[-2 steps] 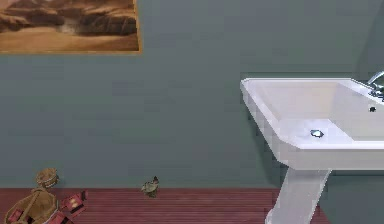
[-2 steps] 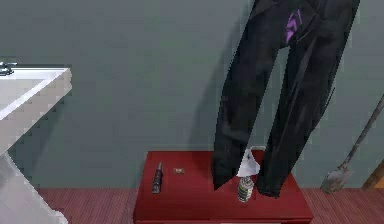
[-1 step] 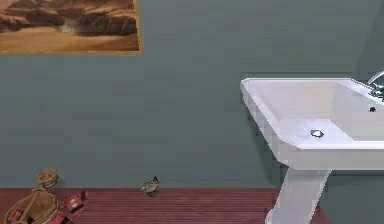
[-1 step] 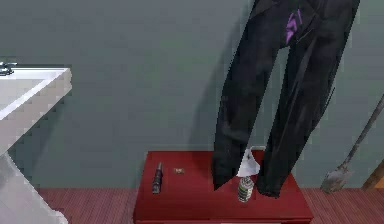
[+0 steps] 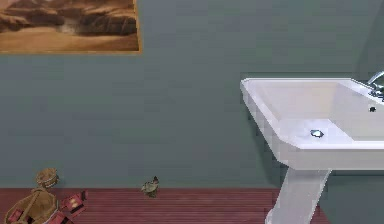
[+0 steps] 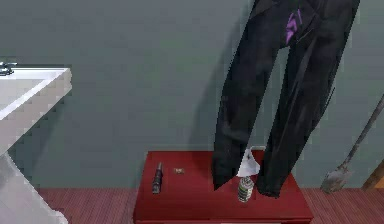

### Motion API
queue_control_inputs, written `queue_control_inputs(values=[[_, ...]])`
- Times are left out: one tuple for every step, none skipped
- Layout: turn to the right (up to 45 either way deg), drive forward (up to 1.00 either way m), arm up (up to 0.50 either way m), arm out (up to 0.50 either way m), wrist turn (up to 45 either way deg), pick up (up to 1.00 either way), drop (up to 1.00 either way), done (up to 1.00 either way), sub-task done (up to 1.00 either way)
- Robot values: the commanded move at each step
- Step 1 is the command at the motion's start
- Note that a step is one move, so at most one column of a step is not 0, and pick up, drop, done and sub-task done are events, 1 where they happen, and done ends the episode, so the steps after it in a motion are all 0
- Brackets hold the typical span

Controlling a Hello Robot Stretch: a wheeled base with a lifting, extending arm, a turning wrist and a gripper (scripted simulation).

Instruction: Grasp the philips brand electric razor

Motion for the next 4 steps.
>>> queue_control_inputs(values=[[0.0, 0.0, 0.0, 0.44, 0.0, 0.0, 0.0, 0.0, 0.0], [0.0, 0.0, 0.0, 0.0, 45.0, 0.0, 0.0, 0.0, 0.0], [0.0, 0.0, 0.0, 0.0, 45.0, 0.0, 0.0, 0.0, 0.0], [0.0, 0.0, 0.0, 0.0, 42.0, 0.0, 0.0, 0.0, 0.0]])
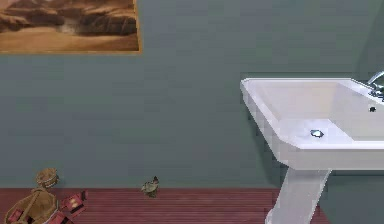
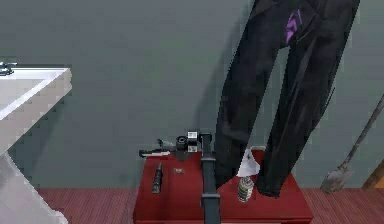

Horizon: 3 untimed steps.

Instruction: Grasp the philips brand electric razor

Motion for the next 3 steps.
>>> queue_control_inputs(values=[[0.0, 0.0, -0.3, 0.0, 0.0, 0.0, 0.0, 0.0, 0.0], [0.0, 0.0, 0.0, 0.0, 0.0, 1.0, 0.0, 0.0, 0.0], [0.0, 0.0, 0.1, 0.0, 0.0, 0.0, 0.0, 0.0, 0.0]])
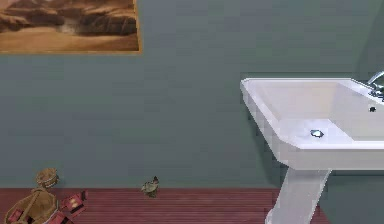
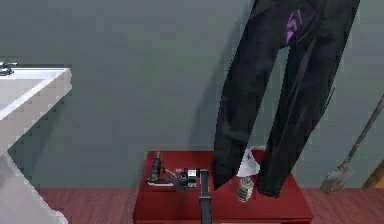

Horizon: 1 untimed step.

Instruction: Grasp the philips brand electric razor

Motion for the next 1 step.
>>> queue_control_inputs(values=[[0.0, 0.0, 0.0, 0.0, 0.0, 0.0, 0.0, 1.0, 0.0]])
